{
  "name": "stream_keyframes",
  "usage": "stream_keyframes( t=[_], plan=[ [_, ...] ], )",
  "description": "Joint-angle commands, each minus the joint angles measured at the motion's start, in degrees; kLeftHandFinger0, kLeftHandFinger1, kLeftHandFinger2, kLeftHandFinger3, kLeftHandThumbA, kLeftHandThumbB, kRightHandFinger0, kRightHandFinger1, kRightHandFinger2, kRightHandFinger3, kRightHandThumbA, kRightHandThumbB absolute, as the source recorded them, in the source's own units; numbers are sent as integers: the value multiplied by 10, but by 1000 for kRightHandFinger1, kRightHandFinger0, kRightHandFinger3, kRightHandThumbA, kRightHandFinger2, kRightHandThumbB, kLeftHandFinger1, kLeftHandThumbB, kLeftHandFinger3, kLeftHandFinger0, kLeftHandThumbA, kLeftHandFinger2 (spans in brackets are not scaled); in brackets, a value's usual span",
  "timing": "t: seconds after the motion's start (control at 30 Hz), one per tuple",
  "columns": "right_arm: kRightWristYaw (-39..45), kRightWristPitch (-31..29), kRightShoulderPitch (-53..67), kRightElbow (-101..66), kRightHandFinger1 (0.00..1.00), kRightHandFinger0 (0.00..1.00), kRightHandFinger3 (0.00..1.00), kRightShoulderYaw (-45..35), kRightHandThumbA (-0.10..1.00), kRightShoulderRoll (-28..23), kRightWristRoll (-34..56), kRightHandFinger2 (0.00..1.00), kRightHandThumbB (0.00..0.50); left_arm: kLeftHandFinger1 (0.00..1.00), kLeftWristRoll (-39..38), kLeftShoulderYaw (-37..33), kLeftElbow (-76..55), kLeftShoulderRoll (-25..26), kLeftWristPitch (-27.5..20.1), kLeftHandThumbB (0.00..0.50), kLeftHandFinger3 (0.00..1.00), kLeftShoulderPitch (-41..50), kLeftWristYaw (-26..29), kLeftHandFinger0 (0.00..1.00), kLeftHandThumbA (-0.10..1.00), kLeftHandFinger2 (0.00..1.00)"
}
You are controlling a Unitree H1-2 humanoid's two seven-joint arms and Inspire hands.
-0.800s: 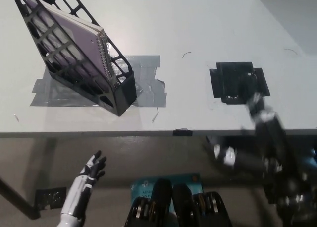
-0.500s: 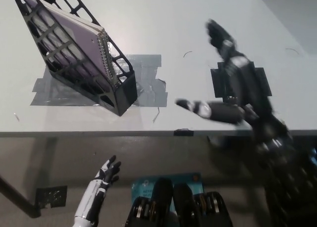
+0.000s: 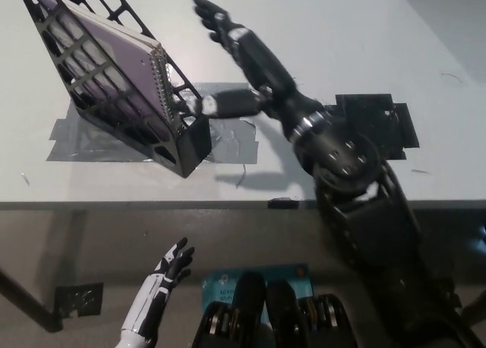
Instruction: A shelf with a book inside it is placed on the center of the desk infront of the robot. The robot uses its right hand to grab the book, take it out and hand it to a person.
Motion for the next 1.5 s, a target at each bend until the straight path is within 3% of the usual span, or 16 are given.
stream_keyframes(
  t=[0.0, 0.13, 0.27, 0.3, 0.37, 0.43, 0.7, 0.87, 0.97, 1.17, 1.33, 1.47],
  plan=[
    [0, -21, -60, 42, 1000, 1000, 1000, 1, 1000, 23, -3, 1000, 367, 1000, -7, -1, -12, 1, -15, 316, 1000, -4, -12, 1000, 952, 1000],
    [-4, -18, -85, 77, 1000, 1000, 1000, -9, 1000, 46, 9, 1000, 402, 1000, -8, 0, -14, -2, -19, 286, 1000, -4, -13, 1000, 927, 1000],
    [-8, -8, -95, 84, 1000, 1000, 1000, -12, 1000, 59, 8, 1000, 394, 1000, 1, -3, -11, 1, -25, 273, 1000, -7, -13, 1000, 941, 1000],
    [-11, -9, -99, 89, 1000, 1000, 1000, -12, 1000, 63, 5, 1000, 360, 1000, 2, -3, -8, 2, -27, 279, 1000, -8, -14, 1000, 941, 1000],
    [-12, -14, -103, 94, 1000, 1000, 1000, -11, 1000, 66, 2, 1000, 342, 1000, 6, -3, -8, 3, -27, 288, 1000, -8, -12, 1000, 941, 1000],
    [-18, -12, -104, 92, 1000, 1000, 1000, -8, 1000, 73, -4, 1000, 366, 1000, 12, -4, -8, 3, -30, 292, 1000, -9, -10, 1000, 936, 1000],
    [-20, -12, -84, 54, 1000, 1000, 1000, -13, 1000, 87, 3, 1000, 357, 1000, 15, -2, -10, 6, -25, 282, 1000, -13, -11, 1000, 893, 1000],
    [-20, -16, -76, 50, 1000, 1000, 1000, -13, 1000, 83, 1, 1000, 395, 1000, 16, -1, -14, 9, -20, 279, 1000, -14, -13, 1000, 888, 1000],
    [-18, -16, -75, 70, 1000, 1000, 1000, -20, 1000, 82, 9, 1000, 381, 1000, 13, 0, -13, 7, -23, 311, 1000, -15, -14, 1000, 888, 1000],
    [9, 3, -80, 110, 1000, 1000, 1000, -71, 1000, 101, 82, 1000, 343, 1000, 16, -1, -19, 5, -6, 318, 1000, -20, -11, 1000, 891, 1000],
    [24, 6, -86, 146, 1000, 1000, 1000, -112, 1000, 118, 125, 1000, 338, 1000, 15, 0, -28, 5, 3, 282, 1000, -24, -12, 1000, 855, 1000],
    [26, -3, -90, 168, 1000, 1000, 1000, -128, 1000, 125, 139, 1000, 297, 1000, 12, 1, -21, 7, -8, 282, 1000, -28, -14, 1000, 852, 1000]
  ],
)
